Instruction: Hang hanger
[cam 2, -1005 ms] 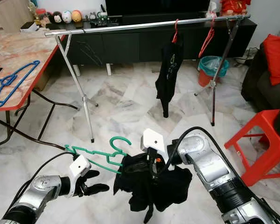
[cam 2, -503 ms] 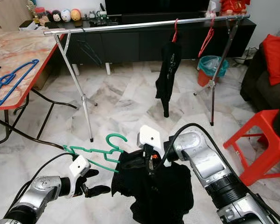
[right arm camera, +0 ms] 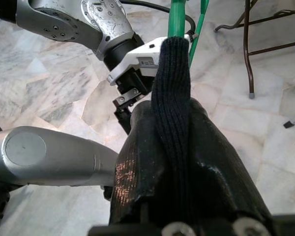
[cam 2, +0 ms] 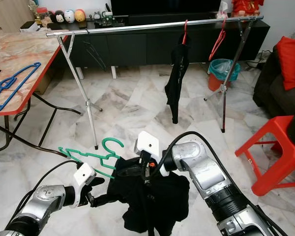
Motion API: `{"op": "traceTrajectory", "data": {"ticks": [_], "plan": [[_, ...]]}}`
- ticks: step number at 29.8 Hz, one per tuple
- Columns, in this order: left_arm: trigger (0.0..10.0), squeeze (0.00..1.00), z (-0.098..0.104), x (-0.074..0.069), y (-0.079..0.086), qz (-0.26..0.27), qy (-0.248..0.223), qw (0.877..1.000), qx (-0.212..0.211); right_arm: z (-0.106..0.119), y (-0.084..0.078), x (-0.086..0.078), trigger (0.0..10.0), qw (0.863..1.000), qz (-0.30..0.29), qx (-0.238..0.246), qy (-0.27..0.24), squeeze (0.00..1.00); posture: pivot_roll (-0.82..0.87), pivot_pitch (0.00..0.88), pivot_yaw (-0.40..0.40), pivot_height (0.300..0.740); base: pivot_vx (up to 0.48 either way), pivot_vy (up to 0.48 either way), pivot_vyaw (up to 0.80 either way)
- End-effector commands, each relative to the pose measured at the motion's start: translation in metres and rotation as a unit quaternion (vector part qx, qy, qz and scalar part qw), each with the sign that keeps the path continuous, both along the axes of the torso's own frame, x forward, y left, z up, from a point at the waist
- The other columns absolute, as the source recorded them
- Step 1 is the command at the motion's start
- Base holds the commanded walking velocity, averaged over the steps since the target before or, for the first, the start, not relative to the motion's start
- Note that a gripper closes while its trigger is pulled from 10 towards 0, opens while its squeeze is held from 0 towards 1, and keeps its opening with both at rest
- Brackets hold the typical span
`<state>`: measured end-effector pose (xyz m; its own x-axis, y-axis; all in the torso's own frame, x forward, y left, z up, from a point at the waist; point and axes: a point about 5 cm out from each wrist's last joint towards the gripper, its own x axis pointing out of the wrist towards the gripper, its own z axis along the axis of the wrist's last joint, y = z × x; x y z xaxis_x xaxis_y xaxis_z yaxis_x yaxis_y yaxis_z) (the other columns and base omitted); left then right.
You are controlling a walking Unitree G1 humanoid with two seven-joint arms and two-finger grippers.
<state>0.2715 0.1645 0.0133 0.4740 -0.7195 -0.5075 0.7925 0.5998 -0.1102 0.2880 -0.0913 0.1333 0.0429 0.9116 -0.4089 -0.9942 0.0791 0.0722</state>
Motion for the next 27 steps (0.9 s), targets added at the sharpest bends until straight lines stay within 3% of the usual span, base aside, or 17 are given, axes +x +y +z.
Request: {"op": "traceTrajectory", "data": {"ticks": [1, 10, 12, 13, 15, 16, 17, 19, 20, 21, 26, 27], "plan": [[10.0, 0.0, -0.008, -0.004, -0.001, 0.002, 0.014, 1.0, 0.019, 0.033, 0.02, -0.002, 10.0, 0.995, 0.046, 0.072, -0.044, 0.0, -0.02, 0.024, 0.017, 0.74, 0.0, 0.0, 0.0], [10.0, 0.0, -0.011, -0.002, -0.005, 0.023, 0.009, 1.0, 0.017, 0.039, 0.021, 0.0, 10.0, 0.995, 0.046, 0.081, -0.045, 0.0, -0.03, 0.026, 0.016, 0.74, 0.0, 0.0, 0.0], [8.9, 0.0, -0.012, -0.003, -0.007, 0.02, 0.015, 1.0, 0.014, 0.04, 0.021, 0.0, 10.0, 0.995, 0.046, 0.082, -0.046, 0.0, -0.03, 0.025, 0.015, 0.74, 0.0, 0.0, 0.0], [7.3, 0.0, -0.013, -0.004, -0.007, 0.019, 0.015, 1.0, 0.015, 0.041, 0.022, 0.001, 10.0, 0.994, 0.045, 0.083, -0.046, 0.0, -0.03, 0.025, 0.015, 0.74, 0.0, 0.0, 0.0], [5.2, 0.0, -0.014, -0.005, -0.008, 0.019, 0.018, 1.0, 0.014, 0.043, 0.022, 0.003, 10.0, 0.994, 0.042, 0.087, -0.048, 0.0, -0.03, 0.024, 0.015, 0.74, 0.0, 0.0, 0.0], [5.0, 0.0, -0.015, -0.005, -0.009, 0.017, 0.021, 1.0, 0.013, 0.045, 0.022, 0.004, 10.0, 0.994, 0.04, 0.089, -0.048, 0.0, -0.03, 0.024, 0.015, 0.74, 0.0, 0.0, 0.0], [6.5, 0.0, -0.015, -0.006, -0.009, 0.015, 0.023, 1.0, 0.013, 0.045, 0.022, 0.004, 10.0, 0.994, 0.04, 0.09, -0.049, 0.0, -0.03, 0.024, 0.015, 0.74, 0.0, 0.0, 0.0], [6.5, 0.0, -0.016, -0.007, -0.01, 0.012, 0.025, 1.0, 0.012, 0.046, 0.023, 0.005, 10.0, 0.994, 0.04, 0.09, -0.05, 0.0, -0.03, 0.024, 0.015, 0.74, 0.0, 0.0, 0.0], [9.4, 0.0, -0.016, -0.007, -0.01, 0.011, 0.027, 1.0, 0.011, 0.048, 0.023, 0.005, 10.0, 0.994, 0.04, 0.093, -0.051, 0.0, -0.03, 0.025, 0.014, 0.74, 0.0, 0.0, 0.0], [9.8, 0.0, -0.016, -0.007, -0.01, 0.012, 0.027, 1.0, 0.01, 0.05, 0.024, 0.005, 10.0, 0.993, 0.041, 0.098, -0.051, 0.0, -0.03, 0.025, 0.014, 0.74, 0.0, 0.0, 0.0], [9.4, 0.0, -0.018, -0.007, -0.012, 0.02, 0.028, 0.999, 0.009, 0.054, 0.027, 0.005, 10.0, 0.992, 0.044, 0.112, -0.048, 0.0, -0.03, 0.026, 0.013, 0.74, 0.0, 0.0, 0.0], [7.4, 0.0, -0.018, -0.007, -0.012, 0.019, 0.03, 0.999, 0.007, 0.054, 0.027, 0.004, 10.0, 0.992, 0.045, 0.111, -0.047, 0.0, -0.03, 0.026, 0.013, 0.74, 0.0, 0.0, 0.0]]}}
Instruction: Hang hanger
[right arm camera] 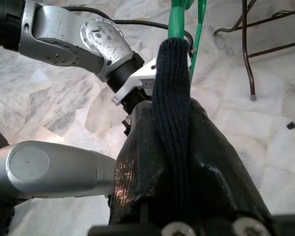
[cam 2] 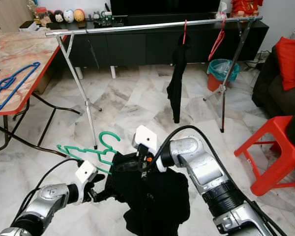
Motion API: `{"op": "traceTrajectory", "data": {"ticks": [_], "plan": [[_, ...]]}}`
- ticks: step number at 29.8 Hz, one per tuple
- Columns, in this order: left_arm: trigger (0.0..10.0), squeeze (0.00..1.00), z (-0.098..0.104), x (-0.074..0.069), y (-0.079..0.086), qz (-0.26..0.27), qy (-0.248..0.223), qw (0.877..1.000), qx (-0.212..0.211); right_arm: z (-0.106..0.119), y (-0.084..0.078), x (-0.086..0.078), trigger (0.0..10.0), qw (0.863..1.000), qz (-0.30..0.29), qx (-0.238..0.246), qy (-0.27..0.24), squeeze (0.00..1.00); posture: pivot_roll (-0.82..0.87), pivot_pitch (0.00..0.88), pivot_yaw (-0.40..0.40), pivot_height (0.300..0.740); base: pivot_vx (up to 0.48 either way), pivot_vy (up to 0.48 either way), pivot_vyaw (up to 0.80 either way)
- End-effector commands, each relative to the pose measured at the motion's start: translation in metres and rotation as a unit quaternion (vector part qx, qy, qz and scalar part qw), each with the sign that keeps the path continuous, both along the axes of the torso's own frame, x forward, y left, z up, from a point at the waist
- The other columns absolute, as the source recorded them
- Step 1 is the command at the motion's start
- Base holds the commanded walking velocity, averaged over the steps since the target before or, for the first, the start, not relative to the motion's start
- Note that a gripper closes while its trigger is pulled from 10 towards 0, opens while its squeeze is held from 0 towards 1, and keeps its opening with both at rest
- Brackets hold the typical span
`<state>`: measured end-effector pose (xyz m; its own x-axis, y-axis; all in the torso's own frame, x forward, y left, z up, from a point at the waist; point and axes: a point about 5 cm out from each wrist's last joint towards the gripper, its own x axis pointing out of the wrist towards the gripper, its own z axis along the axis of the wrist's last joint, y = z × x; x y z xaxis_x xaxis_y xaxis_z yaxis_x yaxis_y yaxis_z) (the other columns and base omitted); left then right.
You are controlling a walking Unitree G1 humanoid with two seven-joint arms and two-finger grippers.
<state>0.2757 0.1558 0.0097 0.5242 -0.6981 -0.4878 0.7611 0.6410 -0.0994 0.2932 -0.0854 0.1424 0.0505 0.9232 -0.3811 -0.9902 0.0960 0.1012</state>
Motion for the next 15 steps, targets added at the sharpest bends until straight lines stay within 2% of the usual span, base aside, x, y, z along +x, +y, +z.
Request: {"op": "traceTrajectory", "data": {"ticks": [1, 2, 3, 4, 15], "plan": [[7.4, 0.0, -0.0145, -0.0113, -0.0038, -0.008, 0.042, 0.999, 0.012, 0.0444, 0.0211, -0.001, 10.0, 0.992, 0.053, 0.096, -0.062, 0.0, -0.03, 0.026, 0.013, 0.74, 0.0, 0.0, 0.0], [4.2, 0.0, -0.0147, -0.0113, -0.0042, -0.008, 0.042, 0.999, 0.011, 0.0438, 0.021, -0.0012, 10.0, 0.992, 0.052, 0.095, -0.06, 0.0, -0.03, 0.026, 0.012, 0.74, 0.0, 0.0, 0.0], [4.2, 0.0, -0.0148, -0.0113, -0.0044, -0.007, 0.043, 0.999, 0.011, 0.0435, 0.0208, -0.0012, 10.0, 0.992, 0.052, 0.094, -0.06, 0.0, -0.03, 0.026, 0.012, 0.74, 0.0, 0.0, 0.0], [0.0, 0.0, -0.015, -0.0114, -0.0046, -0.007, 0.043, 0.999, 0.01, 0.0433, 0.0207, -0.0013, 10.0, 0.992, 0.052, 0.094, -0.059, 0.0, -0.03, 0.026, 0.012, 0.74, 0.0, 0.0, 0.0], [0.0, 0.0, -0.0125, -0.0115, -0.0123, -0.025, 0.052, 0.998, -0.007, 0.0466, 0.0174, 0.0048, 10.0, 0.993, 0.037, 0.094, -0.065, 0.0, -0.03, 0.027, 0.014, 0.74, 0.0, 0.0, 0.0]]}}
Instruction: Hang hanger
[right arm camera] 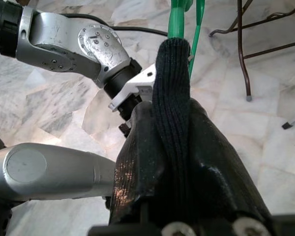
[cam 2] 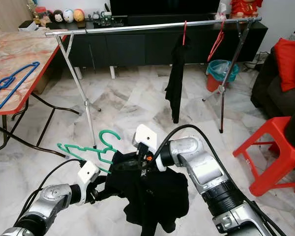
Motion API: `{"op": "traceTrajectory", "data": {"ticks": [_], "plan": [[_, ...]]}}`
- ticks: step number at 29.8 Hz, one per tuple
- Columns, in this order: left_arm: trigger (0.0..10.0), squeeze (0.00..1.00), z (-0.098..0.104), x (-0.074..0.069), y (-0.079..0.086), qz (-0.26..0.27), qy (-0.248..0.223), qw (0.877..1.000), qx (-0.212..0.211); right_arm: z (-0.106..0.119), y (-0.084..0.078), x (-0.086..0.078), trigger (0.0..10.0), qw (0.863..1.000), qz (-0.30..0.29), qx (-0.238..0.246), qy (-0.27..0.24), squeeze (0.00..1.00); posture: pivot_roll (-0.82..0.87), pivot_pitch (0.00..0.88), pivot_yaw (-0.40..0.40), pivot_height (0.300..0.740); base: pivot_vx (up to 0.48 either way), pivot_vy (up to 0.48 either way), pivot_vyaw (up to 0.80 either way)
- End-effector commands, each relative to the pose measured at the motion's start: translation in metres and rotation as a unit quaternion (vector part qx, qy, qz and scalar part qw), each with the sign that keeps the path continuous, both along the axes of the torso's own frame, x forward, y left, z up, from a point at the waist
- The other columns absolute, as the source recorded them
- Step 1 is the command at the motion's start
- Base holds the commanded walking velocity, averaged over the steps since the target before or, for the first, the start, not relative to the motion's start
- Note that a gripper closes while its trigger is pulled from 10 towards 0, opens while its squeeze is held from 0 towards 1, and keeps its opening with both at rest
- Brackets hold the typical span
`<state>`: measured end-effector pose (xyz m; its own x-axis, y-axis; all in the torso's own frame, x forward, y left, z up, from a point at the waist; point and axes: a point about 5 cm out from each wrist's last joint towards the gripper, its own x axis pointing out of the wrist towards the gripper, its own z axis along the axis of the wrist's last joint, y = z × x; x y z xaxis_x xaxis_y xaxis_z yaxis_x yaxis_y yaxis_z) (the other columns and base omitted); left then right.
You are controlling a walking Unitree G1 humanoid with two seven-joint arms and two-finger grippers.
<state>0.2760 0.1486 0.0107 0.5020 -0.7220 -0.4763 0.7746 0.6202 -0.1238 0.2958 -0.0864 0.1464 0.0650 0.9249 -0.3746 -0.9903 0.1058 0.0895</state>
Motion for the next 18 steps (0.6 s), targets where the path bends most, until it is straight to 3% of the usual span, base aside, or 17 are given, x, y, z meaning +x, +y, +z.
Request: {"op": "traceTrajectory", "data": {"ticks": [1, 18], "plan": [[0.0, 0.0, -0.0132, -0.0116, -0.0055, -0.014, 0.046, 0.999, 0.004, 0.0428, 0.0185, 0.0025, 10.0, 0.993, 0.042, 0.091, -0.06, 0.0, -0.03, 0.027, 0.014, 0.74, 0.0, 0.0, 0.0], [0.0, 0.0, -0.0089, -0.0079, -0.0066, -0.018, 0.042, 0.999, 0.001, 0.0429, 0.0183, 0.005, 10.0, 0.993, 0.031, 0.096, -0.06, 0.0, -0.04, 0.03, 0.02, 0.74, 0.0, 0.0, 0.0]]}}
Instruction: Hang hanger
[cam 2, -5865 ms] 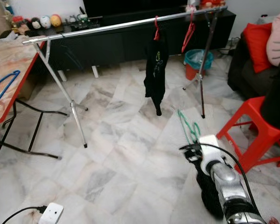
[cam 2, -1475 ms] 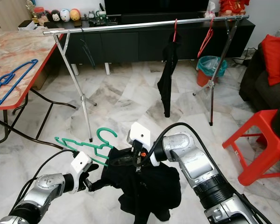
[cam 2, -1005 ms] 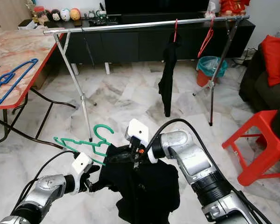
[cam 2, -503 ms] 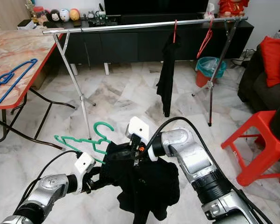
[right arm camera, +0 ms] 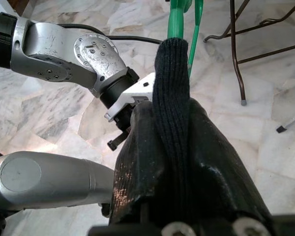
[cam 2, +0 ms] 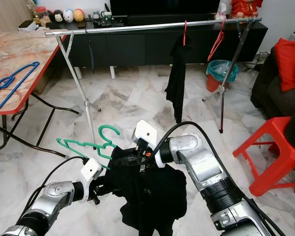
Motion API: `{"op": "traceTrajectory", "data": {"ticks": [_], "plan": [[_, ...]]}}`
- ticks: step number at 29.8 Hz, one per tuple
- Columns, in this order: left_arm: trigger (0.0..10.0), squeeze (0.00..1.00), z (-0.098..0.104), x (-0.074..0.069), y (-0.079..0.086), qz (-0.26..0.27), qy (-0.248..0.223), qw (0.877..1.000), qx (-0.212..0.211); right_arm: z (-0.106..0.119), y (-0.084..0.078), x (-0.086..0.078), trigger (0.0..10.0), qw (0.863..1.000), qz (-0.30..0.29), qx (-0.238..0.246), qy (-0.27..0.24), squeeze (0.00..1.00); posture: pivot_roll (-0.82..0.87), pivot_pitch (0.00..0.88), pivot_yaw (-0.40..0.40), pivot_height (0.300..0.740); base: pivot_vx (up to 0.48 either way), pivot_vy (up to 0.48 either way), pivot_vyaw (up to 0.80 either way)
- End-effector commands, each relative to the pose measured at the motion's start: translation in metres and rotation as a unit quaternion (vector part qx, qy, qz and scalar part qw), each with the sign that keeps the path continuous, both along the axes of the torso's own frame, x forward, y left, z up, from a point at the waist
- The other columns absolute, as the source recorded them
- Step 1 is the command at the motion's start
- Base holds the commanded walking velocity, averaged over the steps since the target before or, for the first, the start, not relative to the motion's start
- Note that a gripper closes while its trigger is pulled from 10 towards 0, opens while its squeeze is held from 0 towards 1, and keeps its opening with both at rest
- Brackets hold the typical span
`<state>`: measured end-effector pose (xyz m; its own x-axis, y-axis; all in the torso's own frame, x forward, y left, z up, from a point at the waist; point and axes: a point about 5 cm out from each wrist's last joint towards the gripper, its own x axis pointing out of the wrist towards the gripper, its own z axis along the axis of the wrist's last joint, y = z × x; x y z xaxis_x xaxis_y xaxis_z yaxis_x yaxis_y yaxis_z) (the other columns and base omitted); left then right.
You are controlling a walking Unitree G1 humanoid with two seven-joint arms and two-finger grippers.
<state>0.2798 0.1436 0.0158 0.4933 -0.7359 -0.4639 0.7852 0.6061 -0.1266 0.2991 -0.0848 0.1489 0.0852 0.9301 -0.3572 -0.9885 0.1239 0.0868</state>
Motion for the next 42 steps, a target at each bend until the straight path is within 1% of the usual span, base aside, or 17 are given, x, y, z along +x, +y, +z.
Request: {"op": "traceTrajectory", "data": {"ticks": [1, 6, 12, 28, 29, 31, 33, 34, 35, 36, 39, 42], "plan": [[0.0, 0.0, -0.015, -0.013, 0.0, -0.011, 0.046, 0.999, 0.008, 0.04, 0.016, 0.002, 10.0, 0.994, 0.04, 0.086, -0.059, 0.0, -0.04, 0.031, 0.02, 0.74, 0.0, 0.0, 0.0], [0.0, 0.0, -0.016, -0.017, 0.006, -0.011, 0.047, 0.999, 0.011, 0.04, 0.015, 0.002, 10.0, 0.994, 0.038, 0.085, -0.059, 0.0, -0.03, 0.031, 0.02, 0.74, 0.0, 0.0, 0.0], [0.0, 0.0, -0.016, -0.018, 0.007, -0.013, 0.047, 0.999, 0.01, 0.039, 0.015, 0.003, 10.0, 0.994, 0.036, 0.084, -0.058, 0.0, -0.03, 0.03, 0.021, 0.74, 0.0, 0.0, 0.0], [0.0, 0.0, -0.017, -0.017, 0.001, -0.011, 0.047, 0.999, 0.008, 0.036, 0.014, 0.003, 10.0, 0.995, 0.033, 0.082, -0.056, 0.0, -0.03, 0.031, 0.02, 0.74, 0.0, 0.0, 0.0], [0.0, 0.0, -0.018, -0.018, 0.002, -0.007, 0.048, 0.999, 0.012, 0.035, 0.013, 0.004, 10.0, 0.995, 0.029, 0.077, -0.058, 0.0, -0.03, 0.031, 0.02, 0.74, 0.0, 0.0, 0.0], [0.0, 0.0, -0.024, -0.019, 0.007, 0.005, 0.049, 0.998, 0.045, 0.026, 0.007, 0.007, 10.0, 0.996, 0.012, 0.048, -0.077, 0.0, -0.03, 0.031, 0.02, 0.74, 0.0, 0.0, 0.0], [0.0, 0.0, -0.033, -0.021, 0.015, 0.032, 0.057, 0.993, 0.099, 0.016, 0.0, 0.01, 10.0, 0.996, -0.009, 0.014, -0.088, 0.0, -0.03, 0.031, 0.02, 0.74, 0.0, 0.0, 0.0], [3.7, 0.0, -0.037, -0.022, 0.02, 0.047, 0.059, 0.989, 0.127, 0.011, -0.004, 0.011, 10.0, 0.996, -0.016, 0.005, -0.084, 0.0, -0.03, 0.032, 0.019, 0.74, 0.0, 0.0, 0.0], [3.7, 0.0, -0.039, -0.023, 0.024, 0.057, 0.059, 0.986, 0.145, 0.008, -0.007, 0.011, 10.0, 0.996, -0.021, -0.001, -0.082, 0.0, -0.03, 0.032, 0.019, 0.74, 0.0, 0.0, 0.0], [10.0, 0.0, -0.04, -0.023, 0.028, 0.076, 0.062, 0.983, 0.154, 0.005, -0.011, 0.009, 10.0, 0.997, -0.021, -0.001, -0.073, 0.0, -0.03, 0.032, 0.019, 0.74, 0.0, 0.0, 0.0], [10.0, 0.0, -0.042, -0.022, 0.035, 0.117, 0.067, 0.978, 0.161, -0.001, -0.021, 0.002, 10.0, 0.998, -0.024, -0.005, -0.057, 0.0, -0.03, 0.034, 0.019, 0.74, 0.0, 0.0, 0.0], [10.0, 0.0, -0.042, -0.022, 0.042, 0.138, 0.063, 0.974, 0.169, -0.005, -0.028, -0.001, 10.0, 0.998, -0.031, -0.011, -0.05, 0.0, -0.04, 0.035, 0.02, 0.74, 0.0, 0.0, 0.0]]}}
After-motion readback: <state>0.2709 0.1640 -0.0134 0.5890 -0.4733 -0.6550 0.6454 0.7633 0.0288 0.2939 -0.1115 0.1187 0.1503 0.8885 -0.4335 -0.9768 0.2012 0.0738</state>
